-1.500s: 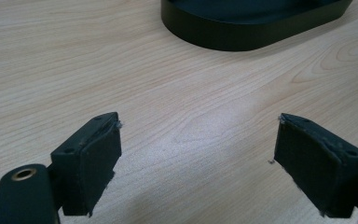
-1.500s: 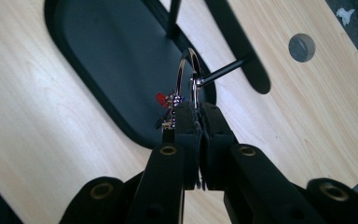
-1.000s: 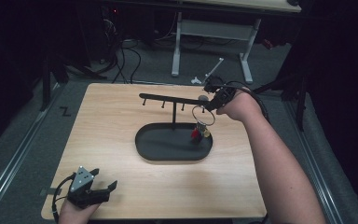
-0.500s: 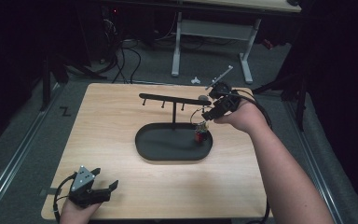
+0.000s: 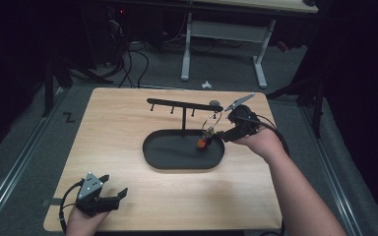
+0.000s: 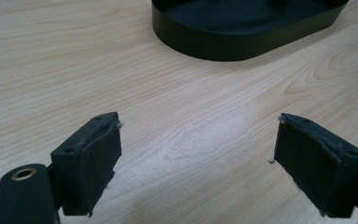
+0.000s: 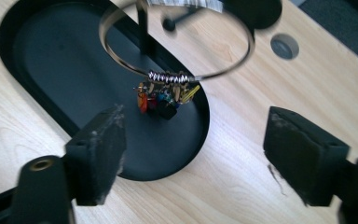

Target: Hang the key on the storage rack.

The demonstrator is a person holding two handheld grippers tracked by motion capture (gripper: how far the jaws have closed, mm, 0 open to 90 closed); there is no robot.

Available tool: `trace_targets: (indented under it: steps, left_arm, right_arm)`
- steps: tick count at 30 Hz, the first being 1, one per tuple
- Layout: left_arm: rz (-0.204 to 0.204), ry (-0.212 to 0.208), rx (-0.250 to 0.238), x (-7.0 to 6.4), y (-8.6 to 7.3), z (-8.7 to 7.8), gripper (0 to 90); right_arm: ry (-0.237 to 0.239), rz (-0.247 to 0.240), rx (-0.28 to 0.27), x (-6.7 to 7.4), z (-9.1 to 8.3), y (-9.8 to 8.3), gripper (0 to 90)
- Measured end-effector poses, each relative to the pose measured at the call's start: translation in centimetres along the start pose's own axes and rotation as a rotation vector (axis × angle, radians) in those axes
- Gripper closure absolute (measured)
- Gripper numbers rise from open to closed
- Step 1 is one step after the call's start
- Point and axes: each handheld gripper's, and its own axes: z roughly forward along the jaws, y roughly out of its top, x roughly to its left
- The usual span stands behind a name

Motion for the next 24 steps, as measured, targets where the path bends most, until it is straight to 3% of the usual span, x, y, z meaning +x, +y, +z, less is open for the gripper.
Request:
trace_targets:
  steps: [1, 5, 6, 9, 11, 15, 16, 18, 19, 21, 22, 23, 24]
  left_arm:
    - [0.000, -0.002, 0.002, 0.0, 0.0, 0.0, 15.3]
    - [0.011, 0.001, 0.000, -0.3, 0.0, 0.0, 15.2]
    - [0.010, 0.000, -0.002, -0.3, 0.2, 0.1, 15.3]
    - [0.005, 0.001, -0.010, -0.3, 0.2, 0.2, 15.2]
    - [0.012, 0.003, -0.003, -0.3, 0.2, 0.3, 15.3]
    - [0.012, 0.013, -0.006, -0.3, 0.0, 0.0, 15.2]
    - [0.009, 0.019, -0.008, -0.2, -0.1, -0.1, 15.2]
    - [0.006, 0.024, -0.011, -0.2, -0.1, -0.2, 15.2]
    - [0.008, 0.035, -0.010, -0.2, -0.1, -0.2, 15.1]
    - [0.014, 0.041, -0.009, -0.2, -0.1, -0.2, 15.1]
    - [0.025, 0.050, -0.005, -0.3, -0.1, -0.2, 15.0]
    - [0.029, 0.058, -0.003, -0.3, -0.1, -0.2, 14.7]
    - [0.032, 0.062, 0.000, -0.3, -0.1, -0.2, 14.7]
  right_arm:
    - [0.003, 0.018, -0.011, -0.3, 0.6, -1.2, 18.5]
    - [0.000, 0.041, -0.020, -0.4, 1.2, -2.8, 17.6]
    - [-0.011, 0.048, -0.036, -0.2, 1.5, -3.9, 16.3]
    - [-0.041, 0.042, -0.022, 0.1, 1.7, -4.7, 14.8]
    - [-0.035, 0.056, -0.074, 0.6, 2.0, -6.0, 14.8]
    - [-0.014, 0.080, -0.095, 1.5, 3.0, -8.4, 14.4]
    - [-0.014, 0.102, -0.118, 2.0, 3.5, -9.8, 13.7]
    - [-0.015, 0.119, -0.128, 2.2, 3.7, -10.4, 13.7]
    - [-0.062, 0.171, -0.186, 3.0, 4.1, -12.1, 14.4]
    - [-0.081, 0.191, -0.218, 3.2, 4.2, -12.8, 14.4]
    - [-0.082, 0.224, -0.251, 3.7, 4.4, -13.7, 14.3]
    - [-0.092, 0.260, -0.305, 4.7, 4.8, -15.8, 14.0]
    - [-0.092, 0.260, -0.305, 4.7, 4.8, -15.8, 14.0]
